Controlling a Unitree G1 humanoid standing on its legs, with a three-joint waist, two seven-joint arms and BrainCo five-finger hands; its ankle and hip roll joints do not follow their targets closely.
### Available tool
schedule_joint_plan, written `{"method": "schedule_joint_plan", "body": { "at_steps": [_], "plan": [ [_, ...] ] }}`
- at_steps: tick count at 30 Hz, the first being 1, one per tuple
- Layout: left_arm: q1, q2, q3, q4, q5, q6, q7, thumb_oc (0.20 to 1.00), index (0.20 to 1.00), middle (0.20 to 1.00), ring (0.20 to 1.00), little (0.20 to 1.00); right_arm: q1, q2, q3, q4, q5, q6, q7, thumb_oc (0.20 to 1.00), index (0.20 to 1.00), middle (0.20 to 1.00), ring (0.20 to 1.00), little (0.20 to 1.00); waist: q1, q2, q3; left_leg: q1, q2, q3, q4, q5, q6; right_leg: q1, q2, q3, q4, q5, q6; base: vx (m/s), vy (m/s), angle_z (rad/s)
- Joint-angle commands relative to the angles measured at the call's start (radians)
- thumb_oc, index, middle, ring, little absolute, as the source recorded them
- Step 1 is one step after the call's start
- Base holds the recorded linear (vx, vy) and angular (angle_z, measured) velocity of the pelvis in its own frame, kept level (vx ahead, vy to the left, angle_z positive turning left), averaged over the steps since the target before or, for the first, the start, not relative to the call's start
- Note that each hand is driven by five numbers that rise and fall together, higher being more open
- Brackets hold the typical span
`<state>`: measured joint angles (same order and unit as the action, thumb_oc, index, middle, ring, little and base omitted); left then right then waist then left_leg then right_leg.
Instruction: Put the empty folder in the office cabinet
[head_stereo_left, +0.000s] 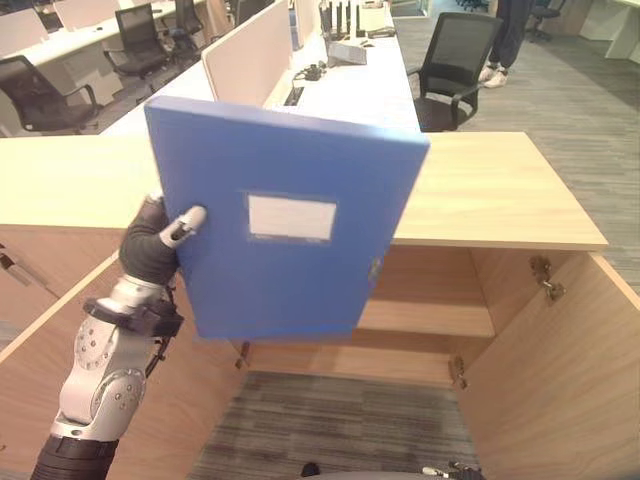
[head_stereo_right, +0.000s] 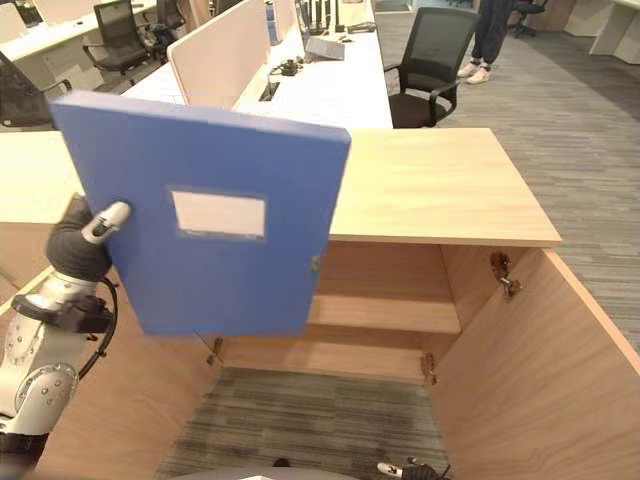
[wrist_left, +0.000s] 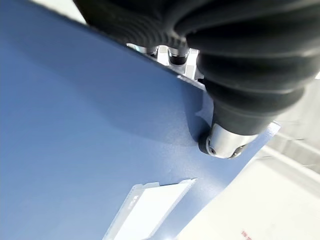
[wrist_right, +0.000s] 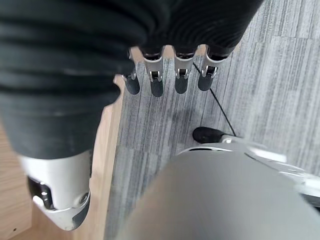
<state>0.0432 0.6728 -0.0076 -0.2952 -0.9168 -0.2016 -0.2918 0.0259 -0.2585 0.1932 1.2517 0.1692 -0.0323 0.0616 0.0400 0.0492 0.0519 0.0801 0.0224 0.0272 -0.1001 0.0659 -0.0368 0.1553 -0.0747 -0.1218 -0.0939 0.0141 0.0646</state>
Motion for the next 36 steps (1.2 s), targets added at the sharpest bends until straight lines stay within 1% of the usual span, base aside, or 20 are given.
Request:
{"method": "schedule_joint_plan", "body": {
  "at_steps": [1,2,3,4,5,6,7,8,9,10,11,12,16,17,21,26,27,30,36],
  "plan": [
    [-0.032,-0.006,0.030,-0.006,-0.026,-0.029,0.008,0.200,0.200,0.200,0.200,0.200,-0.080,0.013,0.025,-0.034,0.053,-0.037,-0.004,1.000,1.000,1.000,1.000,1.000,0.008,-0.045,0.014,0.055,0.026,0.023,0.013,-0.093,-0.047,-0.022,-0.048,0.007,0.008,0.005,0.065,0.00,0.000,0.00],
    [-0.014,-0.030,0.017,0.035,-0.004,-0.028,0.021,0.200,0.200,0.200,0.200,0.200,-0.075,0.008,0.030,-0.142,0.097,-0.062,0.000,1.000,1.000,1.000,1.000,1.000,0.006,-0.046,0.016,0.056,0.026,0.026,0.013,-0.093,-0.046,-0.023,-0.047,0.007,0.009,0.005,0.065,0.00,0.000,0.00],
    [-0.014,-0.031,0.016,0.036,-0.004,-0.028,0.021,0.200,0.200,0.200,0.200,0.200,-0.073,0.007,0.030,-0.145,0.098,-0.060,0.000,1.000,1.000,1.000,1.000,1.000,0.006,-0.045,0.015,0.056,0.026,0.026,0.013,-0.094,-0.046,-0.022,-0.047,0.007,0.009,0.005,0.065,0.00,0.000,-0.04],
    [0.001,-0.057,0.010,0.082,0.024,-0.023,0.033,0.200,0.200,0.200,0.200,0.200,-0.047,-0.018,0.028,-0.318,0.147,-0.087,0.008,1.000,1.000,1.000,1.000,1.000,0.003,-0.048,0.019,0.057,0.027,0.030,0.013,-0.094,-0.046,-0.024,-0.048,0.009,0.010,0.005,0.065,0.00,0.003,-0.04],
    [0.006,-0.074,0.004,0.104,0.033,-0.022,0.037,0.200,0.200,0.200,0.200,0.200,-0.029,-0.033,0.026,-0.409,0.169,-0.095,0.012,1.000,1.000,1.000,1.000,1.000,0.000,-0.048,0.020,0.058,0.028,0.032,0.013,-0.094,-0.045,-0.024,-0.049,0.009,0.011,0.006,0.065,0.00,0.003,-0.04],
    [0.006,-0.075,0.003,0.105,0.033,-0.023,0.037,0.200,0.200,0.200,0.200,0.200,-0.024,-0.035,0.026,-0.414,0.169,-0.092,0.012,1.000,1.000,1.000,1.000,1.000,0.001,-0.046,0.020,0.059,0.028,0.032,0.013,-0.095,-0.045,-0.023,-0.049,0.009,0.011,0.006,0.065,0.01,0.018,-0.05],
    [0.016,-0.108,0.010,0.163,0.083,-0.028,0.063,0.200,0.200,0.200,0.200,0.200,0.036,-0.078,0.003,-0.674,0.263,-0.109,0.040,1.000,1.000,1.000,1.000,1.000,-0.008,-0.047,0.023,0.061,0.028,0.037,0.013,-0.095,-0.045,-0.026,-0.050,0.009,0.012,0.007,0.066,0.01,0.018,-0.04],
    [0.022,-0.117,0.015,0.172,0.098,-0.029,0.069,0.200,0.200,0.200,0.200,0.200,0.052,-0.094,-0.006,-0.752,0.285,-0.113,0.051,1.000,1.000,1.000,1.000,1.000,-0.010,-0.047,0.023,0.062,0.028,0.038,0.013,-0.095,-0.044,-0.025,-0.051,0.009,0.012,0.007,0.066,0.00,0.000,0.00],
    [0.022,-0.118,0.015,0.172,0.099,-0.029,0.069,0.200,0.200,0.200,0.200,0.200,0.056,-0.095,-0.006,-0.756,0.285,-0.111,0.050,1.000,1.000,1.000,1.000,1.000,-0.010,-0.046,0.022,0.062,0.028,0.038,0.013,-0.096,-0.044,-0.025,-0.051,0.009,0.013,0.006,0.066,0.00,0.000,0.00],
    [0.029,-0.129,0.024,0.188,0.119,-0.033,0.078,0.200,0.200,0.200,0.200,0.200,0.072,-0.107,-0.018,-0.835,0.301,-0.117,0.060,1.000,1.000,1.000,1.000,1.000,-0.013,-0.048,0.022,0.063,0.028,0.039,0.013,-0.096,-0.044,-0.025,-0.052,0.009,0.013,0.007,0.067,0.00,0.000,0.00],
    [0.040,-0.144,0.036,0.191,0.166,-0.035,0.087,0.200,0.200,0.200,0.200,0.200,0.094,-0.137,-0.044,-0.970,0.308,-0.127,0.069,1.000,1.000,1.000,1.000,1.000,-0.016,-0.049,0.020,0.064,0.029,0.040,0.013,-0.098,-0.043,-0.024,-0.053,0.010,0.012,0.005,0.067,0.00,0.000,0.00],
    [0.041,-0.145,0.036,0.190,0.167,-0.034,0.087,0.200,0.200,0.200,0.200,0.200,0.097,-0.139,-0.045,-0.974,0.308,-0.125,0.069,1.000,1.000,1.000,1.000,1.000,-0.015,-0.048,0.020,0.065,0.029,0.040,0.013,-0.098,-0.043,-0.024,-0.053,0.010,0.012,0.005,0.067,0.02,0.004,-0.04],
    [0.054,-0.176,0.045,0.195,0.212,-0.028,0.096,0.200,0.200,0.200,0.200,0.200,0.092,-0.162,-0.063,-1.116,0.349,-0.126,0.093,1.000,1.000,1.000,1.000,1.000,-0.020,-0.050,0.015,0.068,0.031,0.041,0.013,-0.100,-0.040,-0.023,-0.054,0.012,0.012,0.005,0.066,0.00,0.002,-0.01],
    [0.056,-0.180,0.047,0.193,0.224,-0.024,0.092,0.200,0.200,0.200,0.200,0.200,0.088,-0.172,-0.051,-1.172,0.362,-0.118,0.116,1.000,1.000,1.000,1.000,1.000,-0.020,-0.052,0.014,0.068,0.033,0.042,0.013,-0.100,-0.041,-0.021,-0.055,0.012,0.011,0.005,0.066,0.00,0.000,0.00],
    [0.051,-0.187,0.045,0.180,0.240,-0.022,0.090,0.200,0.200,0.200,0.200,0.200,0.076,-0.179,-0.011,-1.237,0.390,-0.103,0.147,1.000,1.000,1.000,1.000,1.000,-0.021,-0.054,0.011,0.067,0.034,0.044,0.013,-0.100,-0.042,-0.023,-0.055,0.013,0.008,0.005,0.066,0.00,0.000,0.00],
    [0.025,-0.198,0.034,0.169,0.241,-0.024,0.097,0.200,0.200,0.200,0.200,0.200,0.049,-0.167,0.043,-1.254,0.449,-0.089,0.177,1.000,1.000,1.000,1.000,1.000,-0.021,-0.055,0.009,0.063,0.035,0.044,0.013,-0.097,-0.043,-0.028,-0.054,0.017,0.007,0.008,0.066,0.00,0.000,0.00],
    [0.001,-0.201,0.018,0.157,0.242,-0.025,0.094,0.200,0.200,0.200,0.200,0.200,0.028,-0.166,0.078,-1.269,0.472,-0.079,0.193,1.000,1.000,1.000,1.000,1.000,-0.020,-0.056,0.008,0.061,0.037,0.045,0.013,-0.096,-0.044,-0.031,-0.055,0.020,0.007,0.008,0.066,0.00,0.000,0.00],
    [-0.019,-0.200,0.002,0.149,0.242,-0.025,0.092,0.200,0.200,0.200,0.200,0.200,0.009,-0.164,0.098,-1.268,0.481,-0.077,0.195,1.000,1.000,1.000,1.000,1.000,-0.020,-0.058,0.007,0.059,0.038,0.045,0.013,-0.095,-0.045,-0.033,-0.055,0.021,0.007,0.010,0.066,0.00,0.000,0.00],
    [-0.078,-0.183,-0.063,0.101,0.241,-0.021,0.077,0.200,0.200,0.200,0.200,0.200,-0.032,-0.144,0.156,-1.267,0.514,-0.068,0.195,1.000,1.000,1.000,1.000,1.000,-0.020,-0.058,0.007,0.056,0.040,0.046,0.013,-0.092,-0.046,-0.035,-0.055,0.026,0.007,0.012,0.067,0.00,0.000,0.00]
  ]
}}
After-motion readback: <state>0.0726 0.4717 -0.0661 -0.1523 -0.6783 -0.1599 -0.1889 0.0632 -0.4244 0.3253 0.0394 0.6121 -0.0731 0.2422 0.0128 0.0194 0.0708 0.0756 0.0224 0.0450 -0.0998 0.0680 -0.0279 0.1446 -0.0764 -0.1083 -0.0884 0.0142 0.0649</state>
